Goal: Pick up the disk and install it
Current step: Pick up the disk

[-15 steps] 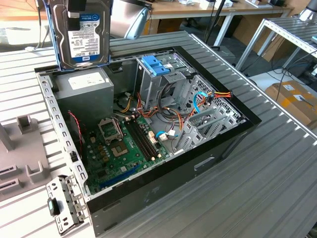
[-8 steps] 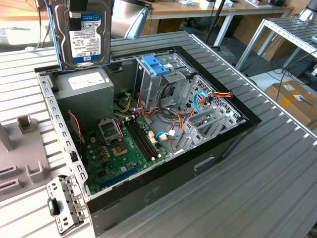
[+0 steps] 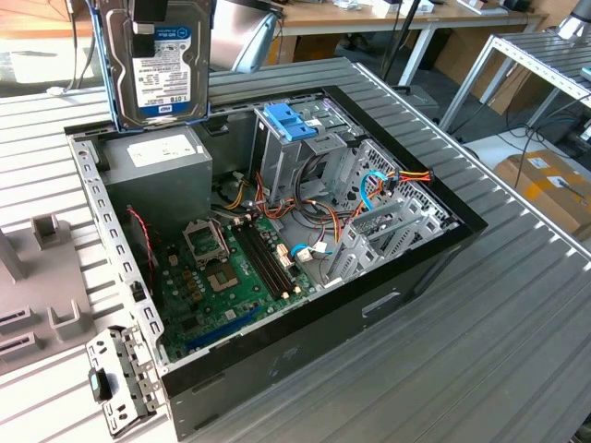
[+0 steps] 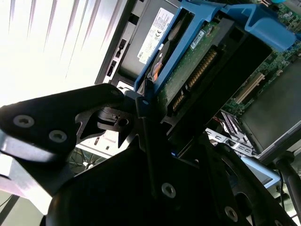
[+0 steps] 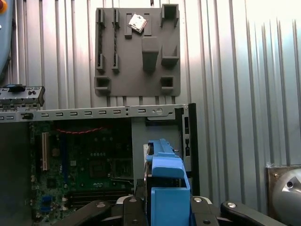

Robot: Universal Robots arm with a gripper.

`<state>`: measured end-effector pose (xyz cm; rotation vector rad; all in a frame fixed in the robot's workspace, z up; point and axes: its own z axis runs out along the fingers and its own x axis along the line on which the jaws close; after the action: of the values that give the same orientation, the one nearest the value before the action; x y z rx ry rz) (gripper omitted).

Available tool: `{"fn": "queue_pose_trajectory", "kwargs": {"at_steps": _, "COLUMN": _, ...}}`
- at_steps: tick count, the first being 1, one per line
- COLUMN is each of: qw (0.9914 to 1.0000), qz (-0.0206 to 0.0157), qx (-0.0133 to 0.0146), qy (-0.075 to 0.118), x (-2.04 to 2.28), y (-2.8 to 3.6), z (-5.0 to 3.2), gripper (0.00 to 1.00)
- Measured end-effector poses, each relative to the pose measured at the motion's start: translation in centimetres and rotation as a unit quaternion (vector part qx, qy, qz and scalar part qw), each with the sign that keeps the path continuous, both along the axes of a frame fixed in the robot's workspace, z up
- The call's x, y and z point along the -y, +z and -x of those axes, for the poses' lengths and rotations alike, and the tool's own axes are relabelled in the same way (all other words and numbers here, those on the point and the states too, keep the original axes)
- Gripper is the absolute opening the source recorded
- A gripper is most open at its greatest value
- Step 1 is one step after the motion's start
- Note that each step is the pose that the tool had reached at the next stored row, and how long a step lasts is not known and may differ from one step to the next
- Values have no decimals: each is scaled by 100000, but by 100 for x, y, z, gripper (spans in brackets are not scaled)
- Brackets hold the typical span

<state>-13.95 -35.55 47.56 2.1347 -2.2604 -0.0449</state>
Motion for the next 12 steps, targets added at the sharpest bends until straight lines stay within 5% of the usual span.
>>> {"fn": "queue_pose_trajectory", "kwargs": {"at_steps": 12, "qw": 100000, "qz": 1, "qx": 1, "qy": -1, "x": 15, "y": -3, "z": -42, "gripper": 36}}
